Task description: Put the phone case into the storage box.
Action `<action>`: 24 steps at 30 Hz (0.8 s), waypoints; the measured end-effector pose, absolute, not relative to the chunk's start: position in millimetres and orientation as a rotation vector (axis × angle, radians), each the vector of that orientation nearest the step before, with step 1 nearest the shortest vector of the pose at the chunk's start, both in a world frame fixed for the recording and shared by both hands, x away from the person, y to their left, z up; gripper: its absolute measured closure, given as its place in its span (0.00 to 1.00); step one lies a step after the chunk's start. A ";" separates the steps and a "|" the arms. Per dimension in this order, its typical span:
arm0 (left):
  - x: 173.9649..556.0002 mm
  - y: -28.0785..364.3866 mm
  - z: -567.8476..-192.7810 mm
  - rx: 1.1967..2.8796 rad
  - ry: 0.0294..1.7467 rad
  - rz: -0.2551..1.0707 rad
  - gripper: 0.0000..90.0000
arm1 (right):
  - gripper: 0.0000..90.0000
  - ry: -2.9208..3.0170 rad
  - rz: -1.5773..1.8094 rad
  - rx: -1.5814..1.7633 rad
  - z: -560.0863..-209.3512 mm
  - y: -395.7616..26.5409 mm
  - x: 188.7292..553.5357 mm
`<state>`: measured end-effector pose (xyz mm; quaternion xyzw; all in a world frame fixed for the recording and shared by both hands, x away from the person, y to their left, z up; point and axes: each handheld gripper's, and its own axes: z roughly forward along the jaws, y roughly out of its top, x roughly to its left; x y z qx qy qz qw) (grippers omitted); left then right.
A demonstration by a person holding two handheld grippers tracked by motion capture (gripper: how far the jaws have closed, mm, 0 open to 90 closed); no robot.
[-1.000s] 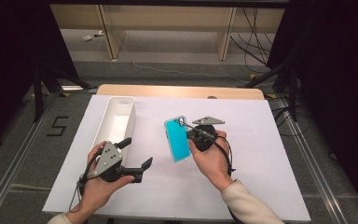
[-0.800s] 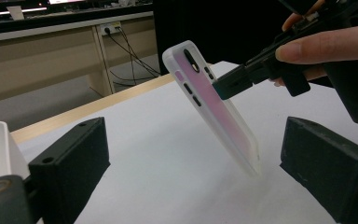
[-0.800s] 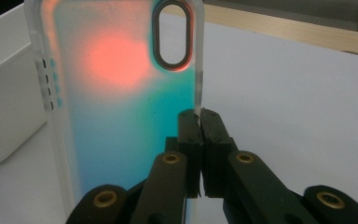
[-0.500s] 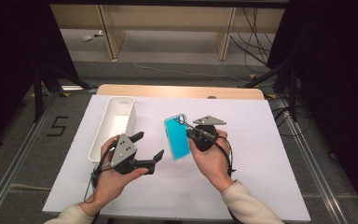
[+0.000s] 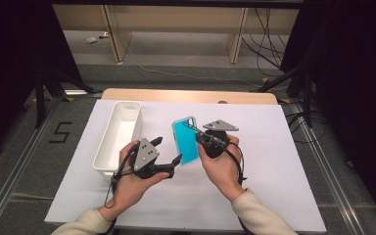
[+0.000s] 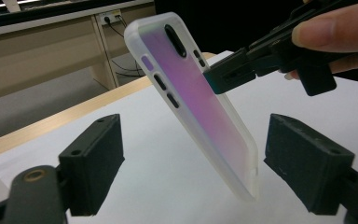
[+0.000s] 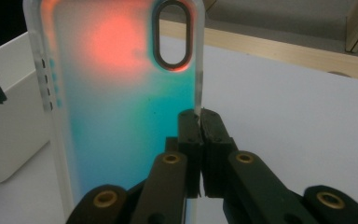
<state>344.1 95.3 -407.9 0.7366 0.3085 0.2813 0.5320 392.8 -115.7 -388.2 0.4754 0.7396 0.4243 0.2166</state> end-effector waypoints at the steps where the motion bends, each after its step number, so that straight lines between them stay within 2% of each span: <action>1: 345.2 94.3 -408.6 1.755 0.746 0.672 0.23 | 0.99 2.055 1.170 1.320 -387.5 -115.5 392.6; 9: 352.8 90.4 -411.9 1.770 0.787 0.680 0.32 | 0.99 2.047 1.175 1.300 -387.1 -113.6 393.0; 24: 355.1 86.5 -411.6 1.763 0.791 0.671 0.58 | 0.99 2.024 1.179 1.303 -386.0 -110.8 390.9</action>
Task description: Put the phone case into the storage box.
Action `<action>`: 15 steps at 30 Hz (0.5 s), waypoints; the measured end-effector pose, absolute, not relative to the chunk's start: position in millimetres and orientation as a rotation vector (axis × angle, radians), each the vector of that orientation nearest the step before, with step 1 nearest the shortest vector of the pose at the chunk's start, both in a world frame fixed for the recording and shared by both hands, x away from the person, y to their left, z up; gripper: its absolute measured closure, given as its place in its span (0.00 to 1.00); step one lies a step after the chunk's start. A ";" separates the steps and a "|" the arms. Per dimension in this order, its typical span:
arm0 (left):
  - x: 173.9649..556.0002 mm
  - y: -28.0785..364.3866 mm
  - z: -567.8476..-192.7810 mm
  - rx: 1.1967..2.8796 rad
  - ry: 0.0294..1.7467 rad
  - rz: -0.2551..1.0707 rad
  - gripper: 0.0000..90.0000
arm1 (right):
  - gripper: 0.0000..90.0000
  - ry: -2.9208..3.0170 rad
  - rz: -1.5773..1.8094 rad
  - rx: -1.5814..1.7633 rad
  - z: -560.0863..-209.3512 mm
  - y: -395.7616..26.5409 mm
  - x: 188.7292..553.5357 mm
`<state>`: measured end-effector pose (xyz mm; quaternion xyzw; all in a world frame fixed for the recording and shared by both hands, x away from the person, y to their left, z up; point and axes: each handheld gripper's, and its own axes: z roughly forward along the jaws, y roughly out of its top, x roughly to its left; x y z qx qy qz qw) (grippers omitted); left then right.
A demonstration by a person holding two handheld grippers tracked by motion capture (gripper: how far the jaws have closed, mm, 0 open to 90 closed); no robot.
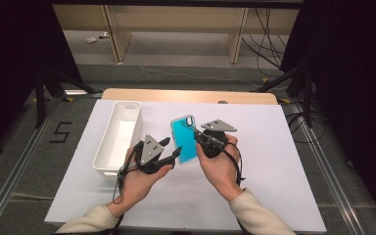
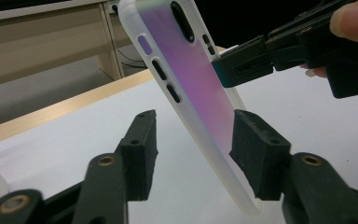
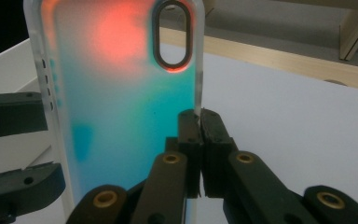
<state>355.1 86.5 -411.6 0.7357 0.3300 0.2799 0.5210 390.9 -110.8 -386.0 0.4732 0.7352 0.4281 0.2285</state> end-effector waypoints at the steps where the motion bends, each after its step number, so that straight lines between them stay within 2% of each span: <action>1: 355.0 86.2 -411.6 1.766 0.794 0.669 0.59 | 0.99 2.024 1.180 1.303 -386.1 -110.8 390.9; 15: 356.6 83.6 -410.3 1.757 0.806 0.678 0.70 | 0.99 1.998 1.182 1.284 -386.9 -108.3 389.6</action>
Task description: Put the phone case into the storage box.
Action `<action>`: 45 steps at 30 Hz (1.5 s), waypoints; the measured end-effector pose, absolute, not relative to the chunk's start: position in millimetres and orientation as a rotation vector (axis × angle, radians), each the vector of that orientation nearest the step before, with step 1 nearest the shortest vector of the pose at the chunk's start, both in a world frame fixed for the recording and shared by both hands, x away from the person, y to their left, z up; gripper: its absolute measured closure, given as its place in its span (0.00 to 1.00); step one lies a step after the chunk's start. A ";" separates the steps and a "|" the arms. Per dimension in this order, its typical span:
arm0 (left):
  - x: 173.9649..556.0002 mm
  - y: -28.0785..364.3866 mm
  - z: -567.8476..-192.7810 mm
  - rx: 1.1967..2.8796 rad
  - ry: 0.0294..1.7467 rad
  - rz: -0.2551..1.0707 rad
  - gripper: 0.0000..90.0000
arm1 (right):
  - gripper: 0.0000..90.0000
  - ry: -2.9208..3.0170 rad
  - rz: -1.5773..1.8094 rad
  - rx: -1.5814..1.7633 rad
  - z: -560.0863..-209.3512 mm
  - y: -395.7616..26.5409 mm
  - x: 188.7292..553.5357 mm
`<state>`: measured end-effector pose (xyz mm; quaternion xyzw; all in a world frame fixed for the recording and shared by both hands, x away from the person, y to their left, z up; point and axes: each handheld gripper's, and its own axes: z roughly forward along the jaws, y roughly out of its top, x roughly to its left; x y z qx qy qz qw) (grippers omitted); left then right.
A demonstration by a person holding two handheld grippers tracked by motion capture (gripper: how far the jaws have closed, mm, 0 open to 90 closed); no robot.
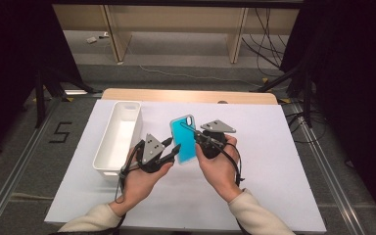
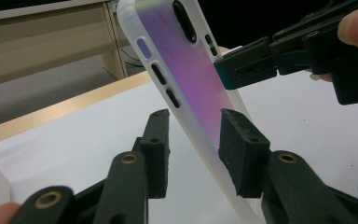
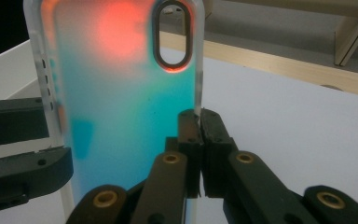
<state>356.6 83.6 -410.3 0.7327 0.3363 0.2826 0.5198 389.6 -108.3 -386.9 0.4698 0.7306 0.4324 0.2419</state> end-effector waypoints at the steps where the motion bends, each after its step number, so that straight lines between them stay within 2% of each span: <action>1: 356.6 83.5 -410.3 1.756 0.809 0.680 0.71 | 0.99 1.998 1.179 1.279 -386.9 -108.4 389.5; 45: 368.5 99.9 -409.2 1.667 0.954 0.681 0.92 | 0.95 1.985 1.231 1.209 -386.4 -98.7 377.7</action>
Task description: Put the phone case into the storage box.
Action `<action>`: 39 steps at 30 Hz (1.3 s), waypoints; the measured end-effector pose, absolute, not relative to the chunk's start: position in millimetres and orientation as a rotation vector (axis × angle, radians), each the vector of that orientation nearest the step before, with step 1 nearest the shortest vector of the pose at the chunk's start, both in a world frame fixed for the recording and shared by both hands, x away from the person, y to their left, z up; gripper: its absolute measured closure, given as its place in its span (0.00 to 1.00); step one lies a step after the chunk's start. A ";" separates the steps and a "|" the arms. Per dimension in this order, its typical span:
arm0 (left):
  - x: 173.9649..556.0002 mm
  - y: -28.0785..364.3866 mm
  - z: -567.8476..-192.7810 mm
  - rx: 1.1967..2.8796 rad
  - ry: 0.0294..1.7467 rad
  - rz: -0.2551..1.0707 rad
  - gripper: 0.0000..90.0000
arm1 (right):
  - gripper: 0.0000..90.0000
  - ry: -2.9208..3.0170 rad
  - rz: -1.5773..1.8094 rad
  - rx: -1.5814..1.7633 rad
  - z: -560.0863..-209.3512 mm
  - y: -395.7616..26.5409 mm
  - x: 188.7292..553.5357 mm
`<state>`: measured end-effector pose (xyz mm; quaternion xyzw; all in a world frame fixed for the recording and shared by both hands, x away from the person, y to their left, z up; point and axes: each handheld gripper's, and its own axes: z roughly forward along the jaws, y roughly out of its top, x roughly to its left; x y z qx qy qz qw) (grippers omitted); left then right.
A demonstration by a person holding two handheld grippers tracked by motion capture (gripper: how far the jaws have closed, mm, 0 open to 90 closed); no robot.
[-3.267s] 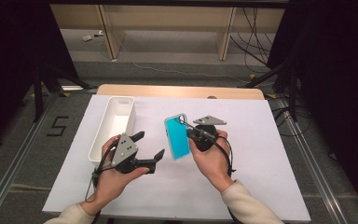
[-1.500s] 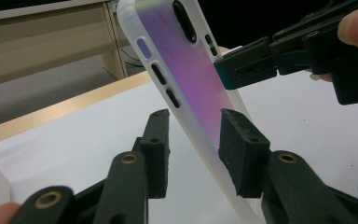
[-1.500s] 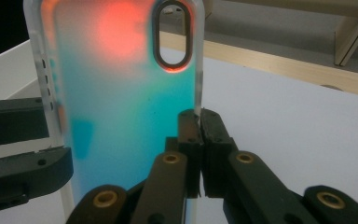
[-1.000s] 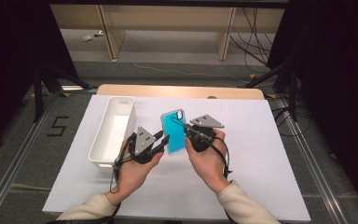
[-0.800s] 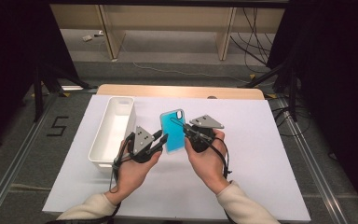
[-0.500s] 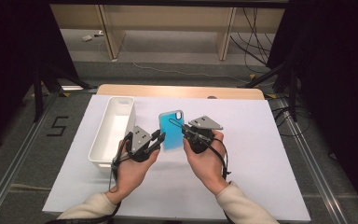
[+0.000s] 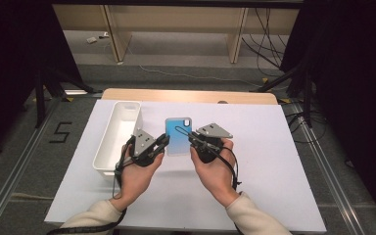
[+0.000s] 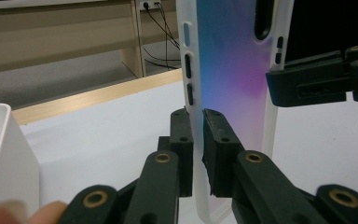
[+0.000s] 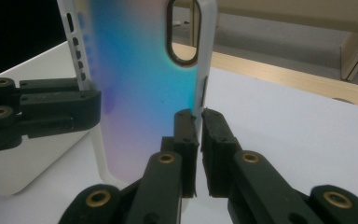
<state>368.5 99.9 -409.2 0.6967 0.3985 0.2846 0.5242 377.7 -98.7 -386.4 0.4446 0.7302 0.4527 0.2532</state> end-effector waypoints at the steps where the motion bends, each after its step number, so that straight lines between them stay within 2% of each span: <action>1: 368.9 100.7 -408.9 1.669 0.954 0.684 0.92 | 0.95 1.988 1.237 1.222 -386.4 -97.3 376.9; 26: 372.8 107.7 -406.9 1.659 0.988 0.693 0.96 | 0.87 2.010 1.294 1.154 -386.2 -91.3 371.5; 33: 373.4 109.3 -406.5 1.654 0.999 0.696 0.97 | 0.82 2.013 1.316 1.131 -384.7 -88.3 368.7; 39: 374.6 110.7 -406.3 1.648 1.011 0.695 0.98 | 0.70 2.011 1.330 1.086 -384.2 -88.6 369.6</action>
